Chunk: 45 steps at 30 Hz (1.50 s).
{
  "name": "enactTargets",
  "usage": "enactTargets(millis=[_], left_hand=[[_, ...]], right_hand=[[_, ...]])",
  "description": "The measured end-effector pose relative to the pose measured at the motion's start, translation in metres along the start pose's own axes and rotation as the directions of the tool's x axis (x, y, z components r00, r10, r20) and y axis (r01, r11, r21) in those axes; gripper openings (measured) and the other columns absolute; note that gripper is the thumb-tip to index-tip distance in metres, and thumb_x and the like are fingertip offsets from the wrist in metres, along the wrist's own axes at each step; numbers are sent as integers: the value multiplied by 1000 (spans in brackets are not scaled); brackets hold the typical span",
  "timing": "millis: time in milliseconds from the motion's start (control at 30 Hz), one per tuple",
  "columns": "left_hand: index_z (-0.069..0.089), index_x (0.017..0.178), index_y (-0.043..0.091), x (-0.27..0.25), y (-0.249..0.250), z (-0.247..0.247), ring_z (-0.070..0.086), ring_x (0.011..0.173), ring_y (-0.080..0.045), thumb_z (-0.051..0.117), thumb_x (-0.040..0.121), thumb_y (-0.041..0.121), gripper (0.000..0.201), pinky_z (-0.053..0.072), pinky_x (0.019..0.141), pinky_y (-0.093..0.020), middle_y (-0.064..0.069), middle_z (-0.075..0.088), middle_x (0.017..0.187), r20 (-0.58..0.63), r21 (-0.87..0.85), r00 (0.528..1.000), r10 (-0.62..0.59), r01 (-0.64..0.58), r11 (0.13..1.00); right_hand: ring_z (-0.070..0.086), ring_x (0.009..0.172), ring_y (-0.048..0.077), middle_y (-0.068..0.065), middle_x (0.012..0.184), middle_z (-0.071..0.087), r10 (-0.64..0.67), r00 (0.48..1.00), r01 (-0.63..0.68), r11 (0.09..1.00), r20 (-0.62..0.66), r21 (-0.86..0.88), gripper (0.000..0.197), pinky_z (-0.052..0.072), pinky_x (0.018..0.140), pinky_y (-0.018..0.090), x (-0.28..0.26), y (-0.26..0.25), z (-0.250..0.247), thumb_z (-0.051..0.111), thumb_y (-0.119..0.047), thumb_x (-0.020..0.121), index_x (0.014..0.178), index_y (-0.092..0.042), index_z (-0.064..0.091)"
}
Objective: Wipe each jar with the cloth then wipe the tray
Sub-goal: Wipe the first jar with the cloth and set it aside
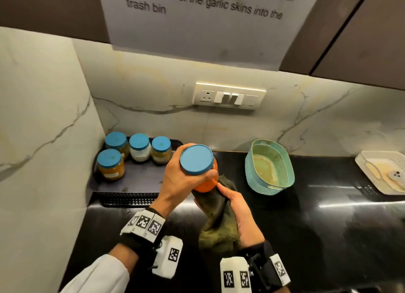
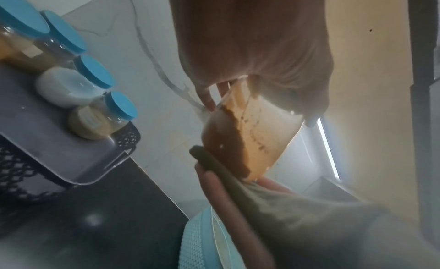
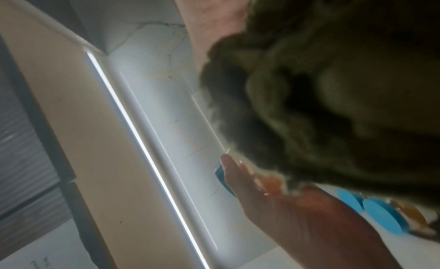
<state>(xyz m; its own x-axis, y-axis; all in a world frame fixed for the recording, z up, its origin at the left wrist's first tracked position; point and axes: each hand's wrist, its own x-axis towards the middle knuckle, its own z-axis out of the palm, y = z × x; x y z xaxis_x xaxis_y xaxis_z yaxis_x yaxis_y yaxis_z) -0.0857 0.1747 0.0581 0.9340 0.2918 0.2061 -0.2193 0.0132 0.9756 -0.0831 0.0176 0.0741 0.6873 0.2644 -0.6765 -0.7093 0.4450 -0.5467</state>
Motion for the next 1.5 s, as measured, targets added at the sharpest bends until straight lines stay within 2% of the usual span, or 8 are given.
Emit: enactTargets(millis=[267, 467, 567, 700, 833, 1033, 1233, 1500], left_hand=[[54, 137, 18, 32, -4, 41, 67, 110, -7, 84, 57, 52, 91, 55, 82, -20, 3, 67, 123, 207, -62, 949, -238, 255, 965], [62, 127, 33, 57, -2, 61, 62, 107, -14, 77, 60, 71, 79, 57, 82, -26, 2, 61, 119, 241, 335, 943, -229, 140, 932], [65, 124, 38, 66, 6, 71, 56, 89, -9, 66, 61, 82, 76, 51, 76, -28, 7, 60, 105, 278, 576, 937, -211, 13, 817], [64, 128, 31, 75, 5, 94, 65, 105, -20, 41, 71, 90, 84, 58, 91, -43, 2, 70, 119, 242, 834, 907, -344, -14, 552], [60, 133, 22, 79, -2, 110, 64, 106, -26, 24, 70, 96, 103, 50, 86, -38, -5, 68, 118, 217, 935, 891, -399, -72, 348], [23, 158, 46, 78, -16, 113, 53, 111, -21, 70, 80, 69, 93, 52, 93, -35, 3, 38, 120, 474, 741, 808, -350, -152, 653], [55, 140, 35, 93, -20, 119, 53, 101, -20, 71, 62, 74, 88, 50, 86, -37, 4, 47, 109, 379, 793, 898, -226, -189, 579], [59, 138, 24, 149, -89, 140, 63, 107, -38, 85, 68, 59, 83, 52, 93, -44, -7, 50, 117, 52, 905, 958, -282, 75, 419]], right_hand=[[61, 124, 45, 27, 128, 67, 2, 1000, -4, 997, 29, 73, 40, 48, 102, 60, 13, -30, -50, 54, -20, 102, 139, -7, 56], [61, 123, 44, 26, 128, 67, 17, 1000, -16, 996, -17, 89, 40, 50, 100, 58, 24, -53, -79, 54, -21, 102, 139, -7, 57], [60, 125, 44, 25, 132, 65, 24, 999, -21, 996, -36, 92, 41, 50, 99, 56, 33, -61, -93, 53, -21, 102, 141, -9, 56], [61, 121, 44, 25, 133, 64, 59, 998, -55, 993, -36, 102, 40, 50, 98, 57, 44, -72, -104, 54, -21, 103, 141, -10, 55], [61, 118, 45, 25, 135, 62, 110, 994, -108, 987, -14, 118, 41, 55, 83, 61, 57, -79, -111, 52, -21, 103, 143, -10, 52], [59, 126, 43, 24, 134, 64, 130, 991, -135, 982, 41, 134, 41, 53, 96, 56, 74, -91, -126, 53, -22, 102, 140, -9, 57], [67, 108, 40, 23, 128, 68, 134, 991, -132, 985, -9, 114, 38, 60, 81, 56, 91, -104, -133, 53, -19, 102, 137, -9, 59], [61, 118, 43, 21, 123, 68, 119, 989, -103, 979, -83, 174, 29, 51, 97, 61, 98, -103, -166, 59, -12, 99, 128, -10, 61]])
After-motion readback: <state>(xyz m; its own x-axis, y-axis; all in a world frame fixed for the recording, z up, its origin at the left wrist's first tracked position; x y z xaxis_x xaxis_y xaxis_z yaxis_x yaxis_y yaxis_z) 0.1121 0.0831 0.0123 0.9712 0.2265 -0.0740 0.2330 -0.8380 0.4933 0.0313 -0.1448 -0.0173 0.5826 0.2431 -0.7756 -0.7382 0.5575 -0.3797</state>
